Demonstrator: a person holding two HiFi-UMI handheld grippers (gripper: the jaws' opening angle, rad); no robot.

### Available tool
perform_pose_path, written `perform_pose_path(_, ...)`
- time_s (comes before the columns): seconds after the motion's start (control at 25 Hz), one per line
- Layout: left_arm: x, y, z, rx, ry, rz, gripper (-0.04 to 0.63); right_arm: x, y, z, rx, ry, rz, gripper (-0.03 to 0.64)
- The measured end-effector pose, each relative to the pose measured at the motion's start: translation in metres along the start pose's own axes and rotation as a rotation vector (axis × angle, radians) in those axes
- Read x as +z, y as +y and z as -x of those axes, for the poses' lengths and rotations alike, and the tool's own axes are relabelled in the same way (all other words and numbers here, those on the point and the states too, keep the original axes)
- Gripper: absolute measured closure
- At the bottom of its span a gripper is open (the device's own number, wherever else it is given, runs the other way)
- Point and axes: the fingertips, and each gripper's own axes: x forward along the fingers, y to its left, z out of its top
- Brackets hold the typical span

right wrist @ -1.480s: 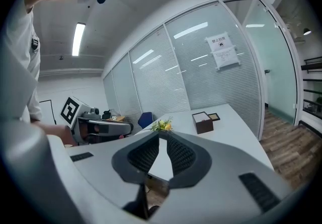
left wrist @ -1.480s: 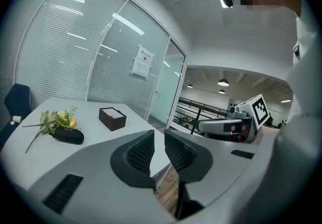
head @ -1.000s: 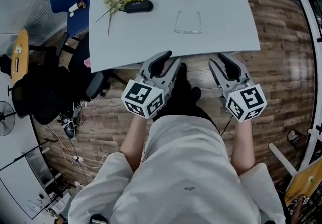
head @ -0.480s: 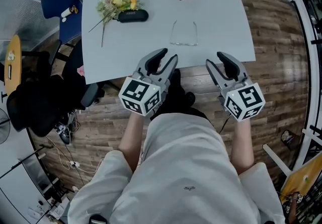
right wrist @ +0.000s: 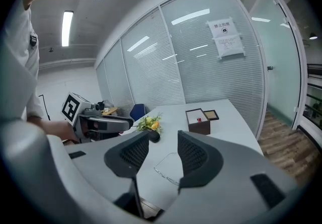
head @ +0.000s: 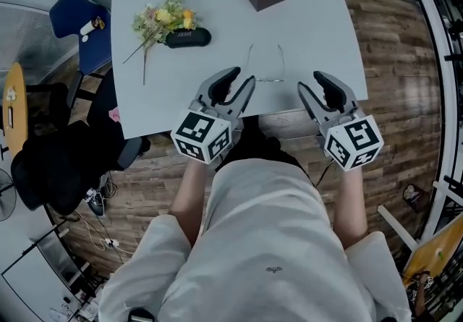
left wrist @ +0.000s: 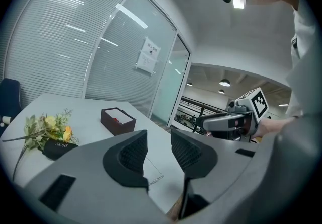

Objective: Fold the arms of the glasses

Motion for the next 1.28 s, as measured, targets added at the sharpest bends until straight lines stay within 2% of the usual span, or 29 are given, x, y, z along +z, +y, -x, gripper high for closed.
perform_pose_path(0.4, 0.004, 0.040, -0.019, -0.050, 0.024, -0.005, 0.459, 0.009, -0.012, -0.036, -0.038, 0.027, -0.005, 0.433)
perform_pose_path(0.76, -0.011, 0.061, -0.034, -0.104, 0.073, 0.014, 0.459, -0.010, -0.019, -0.056, -0.082, 0.074, -0.052, 0.440)
perform_pose_path(1.28, -0.053, 0.068, -0.043, -0.124, 0.178, 0.051, 0.459, -0.046, -0.027, -0.069, -0.071, 0.164, -0.095, 0.443)
